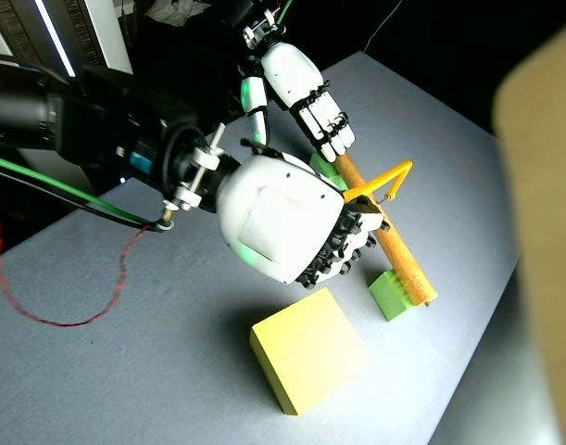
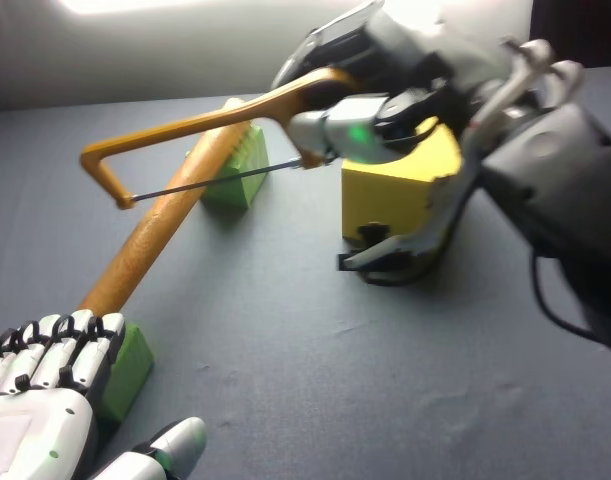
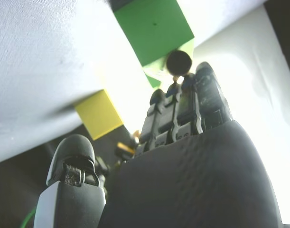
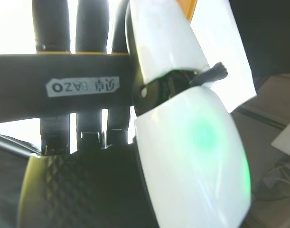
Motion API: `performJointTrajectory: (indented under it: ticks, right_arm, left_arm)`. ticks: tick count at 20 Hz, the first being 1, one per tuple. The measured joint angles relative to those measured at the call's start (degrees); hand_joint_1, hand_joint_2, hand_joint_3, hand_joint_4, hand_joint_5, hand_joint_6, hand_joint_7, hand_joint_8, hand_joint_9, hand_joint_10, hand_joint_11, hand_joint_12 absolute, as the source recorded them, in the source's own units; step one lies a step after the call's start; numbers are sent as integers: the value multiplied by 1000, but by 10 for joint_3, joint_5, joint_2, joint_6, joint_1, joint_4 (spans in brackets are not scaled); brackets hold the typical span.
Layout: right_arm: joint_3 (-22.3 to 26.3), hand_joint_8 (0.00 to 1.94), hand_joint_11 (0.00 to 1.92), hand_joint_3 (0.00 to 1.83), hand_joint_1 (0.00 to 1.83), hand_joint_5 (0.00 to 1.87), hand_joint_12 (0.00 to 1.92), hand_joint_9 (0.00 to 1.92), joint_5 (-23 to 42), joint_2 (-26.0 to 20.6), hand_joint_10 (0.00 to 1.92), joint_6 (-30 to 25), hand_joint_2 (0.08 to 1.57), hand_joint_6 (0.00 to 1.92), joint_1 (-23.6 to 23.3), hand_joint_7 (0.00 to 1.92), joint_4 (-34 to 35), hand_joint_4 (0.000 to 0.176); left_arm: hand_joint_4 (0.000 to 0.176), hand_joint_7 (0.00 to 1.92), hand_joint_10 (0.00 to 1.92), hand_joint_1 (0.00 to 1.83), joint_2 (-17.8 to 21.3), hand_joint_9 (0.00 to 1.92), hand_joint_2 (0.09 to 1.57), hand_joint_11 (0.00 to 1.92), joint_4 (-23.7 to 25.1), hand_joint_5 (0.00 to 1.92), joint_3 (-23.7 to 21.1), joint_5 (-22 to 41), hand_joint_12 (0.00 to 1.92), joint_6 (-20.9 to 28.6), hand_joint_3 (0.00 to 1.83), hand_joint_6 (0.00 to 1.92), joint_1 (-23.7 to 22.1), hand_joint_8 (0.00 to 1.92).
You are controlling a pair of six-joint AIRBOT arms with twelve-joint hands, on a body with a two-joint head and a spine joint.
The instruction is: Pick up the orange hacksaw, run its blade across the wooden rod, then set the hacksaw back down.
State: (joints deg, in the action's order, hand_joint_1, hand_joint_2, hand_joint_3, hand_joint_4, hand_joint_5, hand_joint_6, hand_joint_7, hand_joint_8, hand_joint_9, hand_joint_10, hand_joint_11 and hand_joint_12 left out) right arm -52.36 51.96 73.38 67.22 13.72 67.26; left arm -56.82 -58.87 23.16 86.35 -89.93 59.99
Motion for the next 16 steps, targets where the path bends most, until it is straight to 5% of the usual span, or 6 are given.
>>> performJointTrajectory:
  ticks: [9, 16]
  right_arm:
    - [114, 611, 1074, 0, 1394, 1084, 729, 1146, -74, -139, 813, 15, 1034, 815, -16, 1142, 9, 0]
    - [114, 647, 1081, 0, 1395, 1070, 724, 1175, -167, -157, 757, 33, 1034, 842, 5, 1125, 57, 0]
  left_arm:
    - [0, 1, 0, 0, 0, 0, 1259, 0, 0, 10, 0, 0, 0, 1, 1, 3, 0, 0]
    - [0, 0, 0, 0, 0, 0, 1263, 0, 0, 0, 0, 0, 0, 5, 2, 0, 0, 0]
